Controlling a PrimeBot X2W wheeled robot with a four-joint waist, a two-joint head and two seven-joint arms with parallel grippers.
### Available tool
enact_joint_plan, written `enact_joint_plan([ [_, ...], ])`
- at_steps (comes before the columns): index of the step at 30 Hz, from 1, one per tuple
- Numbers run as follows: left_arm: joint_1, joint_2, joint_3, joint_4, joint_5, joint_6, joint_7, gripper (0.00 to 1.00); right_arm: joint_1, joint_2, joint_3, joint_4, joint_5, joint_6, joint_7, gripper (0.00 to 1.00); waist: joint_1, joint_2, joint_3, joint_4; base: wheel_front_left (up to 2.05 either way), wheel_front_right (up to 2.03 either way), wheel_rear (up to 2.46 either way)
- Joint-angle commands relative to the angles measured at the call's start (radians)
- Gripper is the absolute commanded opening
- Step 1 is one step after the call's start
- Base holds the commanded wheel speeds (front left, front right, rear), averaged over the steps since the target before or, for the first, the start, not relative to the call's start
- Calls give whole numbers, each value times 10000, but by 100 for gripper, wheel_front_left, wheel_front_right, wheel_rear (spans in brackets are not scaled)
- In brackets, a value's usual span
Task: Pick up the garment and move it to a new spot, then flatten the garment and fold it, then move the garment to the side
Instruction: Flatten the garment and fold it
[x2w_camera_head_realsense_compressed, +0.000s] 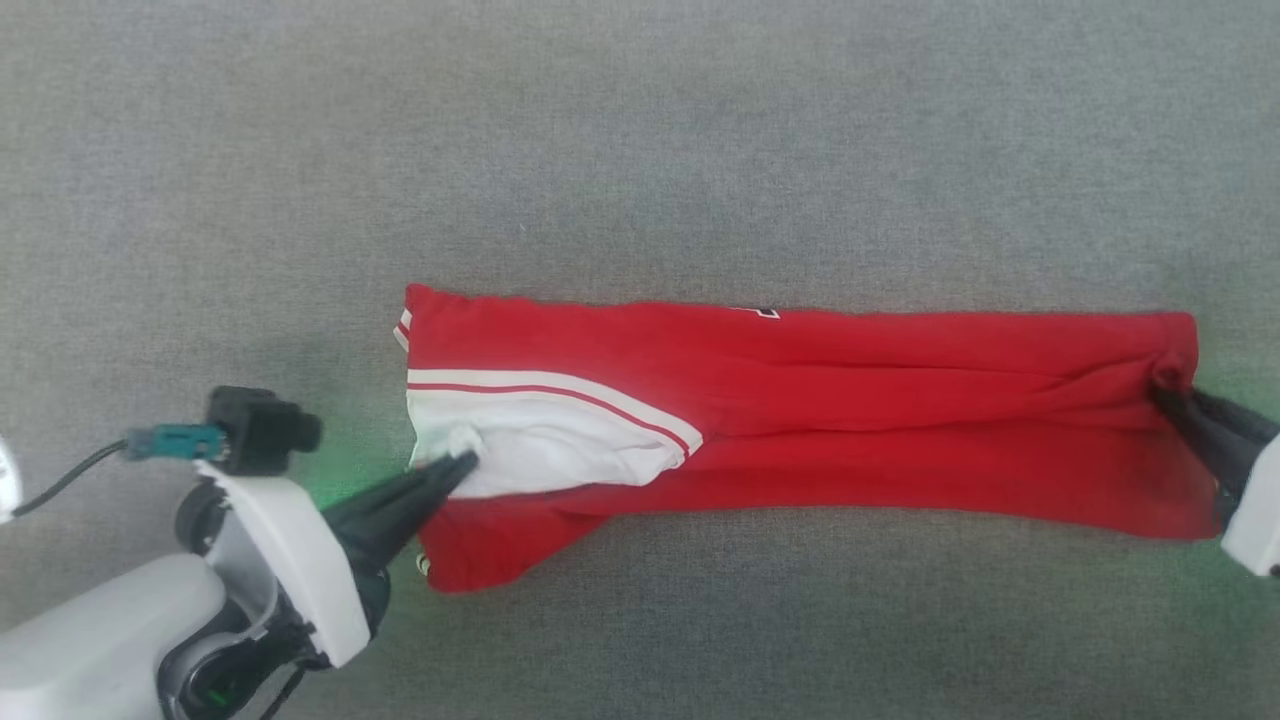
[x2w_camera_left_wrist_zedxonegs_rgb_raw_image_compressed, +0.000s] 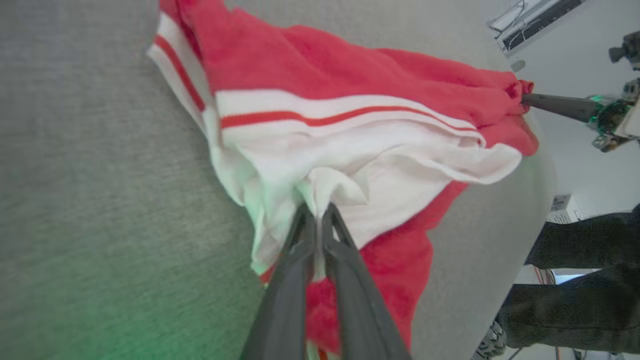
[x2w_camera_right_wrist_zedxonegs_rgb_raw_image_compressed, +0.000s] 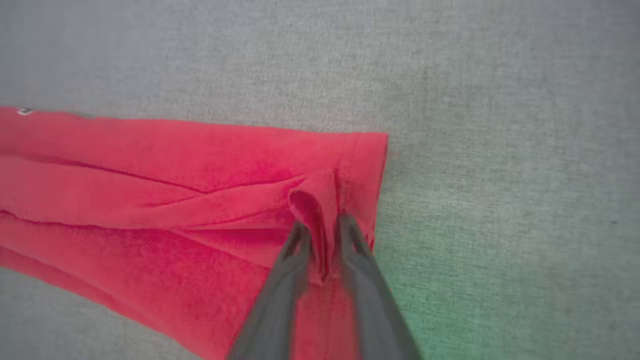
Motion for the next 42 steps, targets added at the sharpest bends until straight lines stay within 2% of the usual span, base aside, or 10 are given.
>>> enact_joint_plan([
  [1,234,66,71,28,-26,-10,-390,100,50,-23,-142,-138,264,2,16,100,0,0,-91,34,0,0,0],
  [8,1181,-193,846,104,230,-11,-1179,100,633,-237,-1121,-339,913,2,554,100,0,0,-495,458,0,0,0],
  [16,3045,-2085,4466,932,1720,-11,-1188,100,1024,96,-1808,339,737,2,1946,100,0,0,-859,1262,0,0,0],
  [23,4385,-4041,7625,1722,4993,-12,-1191,100,821,634,-2361,765,130,2,2871,100,0,0,-937,1826,0,0,0],
  [24,4609,-4555,8592,1665,6124,-12,-1193,100,684,839,-2495,929,-120,2,3104,100,0,0,-943,1913,0,0,0],
  [31,5323,-6136,10944,903,10003,-11,-1194,100,129,1537,-2746,1396,-1084,2,3520,100,0,0,-941,2021,0,0,0],
  [32,5406,-6358,11147,788,10286,-11,-1192,100,96,1639,-2763,1474,-1180,2,3612,77,0,0,-935,2023,0,0,0],
  [33,5478,-6462,11283,671,10559,-11,-1194,100,74,1727,-2736,1518,-1270,2,3706,40,0,0,-926,2018,0,0,0],
  [35,5573,-6665,11486,516,10876,-10,-1194,100,-10,1875,-2700,1507,-1406,4,3850,0,0,0,-863,1964,0,0,0],
  [42,5713,-6688,11790,147,11320,-11,-1194,100,-464,1859,-3365,1440,-1793,-16,3407,0,0,0,-682,1502,0,0,0],
])
